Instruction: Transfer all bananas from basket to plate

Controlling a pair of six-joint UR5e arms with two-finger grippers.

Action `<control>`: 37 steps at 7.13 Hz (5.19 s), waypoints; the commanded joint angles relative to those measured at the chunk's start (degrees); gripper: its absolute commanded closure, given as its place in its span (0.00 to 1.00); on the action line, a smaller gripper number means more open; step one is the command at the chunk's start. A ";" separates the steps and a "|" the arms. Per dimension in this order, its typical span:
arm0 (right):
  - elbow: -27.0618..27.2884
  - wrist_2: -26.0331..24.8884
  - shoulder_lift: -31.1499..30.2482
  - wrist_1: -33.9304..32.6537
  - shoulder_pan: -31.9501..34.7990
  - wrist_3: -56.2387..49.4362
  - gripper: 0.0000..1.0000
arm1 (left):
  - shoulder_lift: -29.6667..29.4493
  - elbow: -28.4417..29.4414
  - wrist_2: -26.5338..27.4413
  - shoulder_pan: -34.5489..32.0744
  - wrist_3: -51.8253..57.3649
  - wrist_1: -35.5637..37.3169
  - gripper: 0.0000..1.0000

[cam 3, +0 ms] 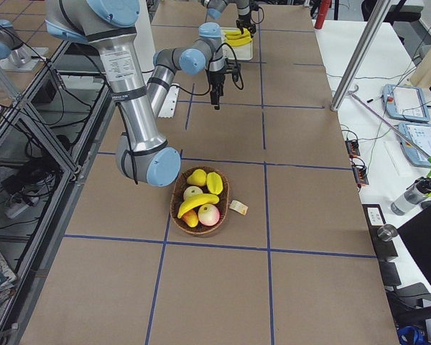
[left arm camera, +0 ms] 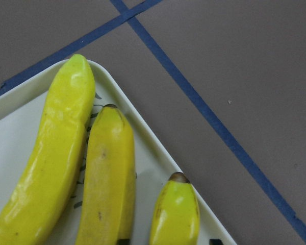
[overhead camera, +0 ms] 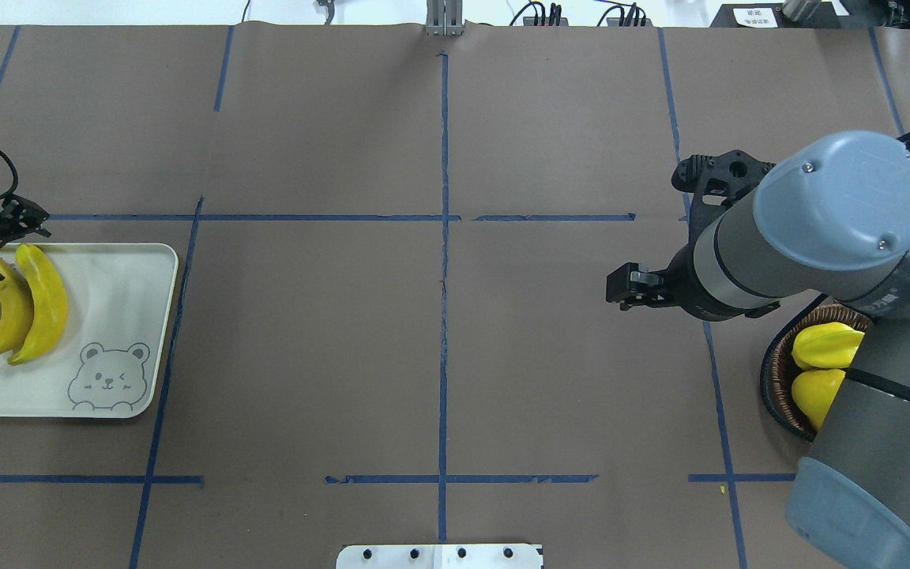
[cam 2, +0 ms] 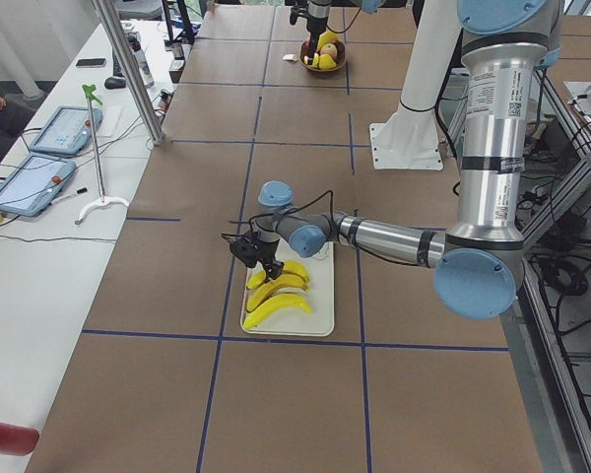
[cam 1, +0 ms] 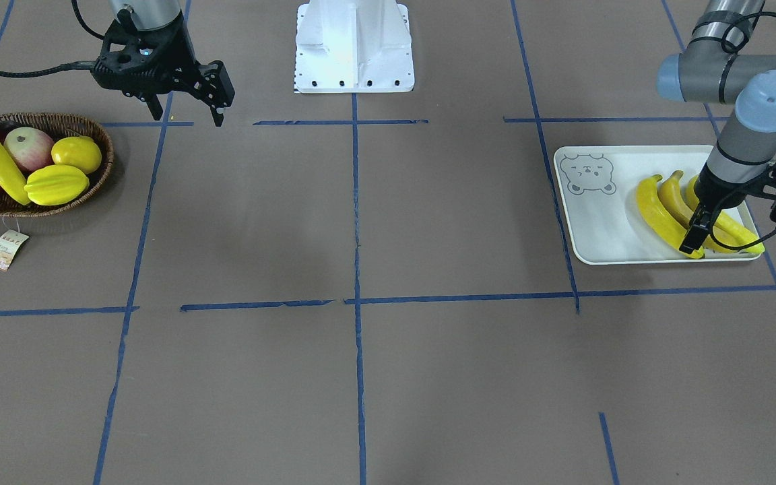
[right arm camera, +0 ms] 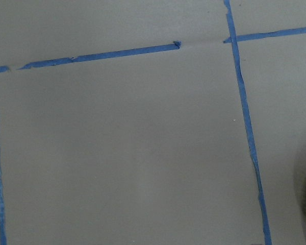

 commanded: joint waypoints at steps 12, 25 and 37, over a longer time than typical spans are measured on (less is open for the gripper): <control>7.26 3.31 -17.78 0.88 6.97 -21.67 0.00 | -7.66 -27.58 -13.16 6.03 32.61 28.81 0.00; -14.36 15.10 -49.96 60.56 19.29 -42.63 0.00 | -8.01 -27.85 -12.81 8.23 31.48 28.81 0.00; -9.78 8.94 -47.24 35.60 17.36 -62.85 0.00 | -8.01 -27.41 -12.72 9.29 30.06 28.72 0.00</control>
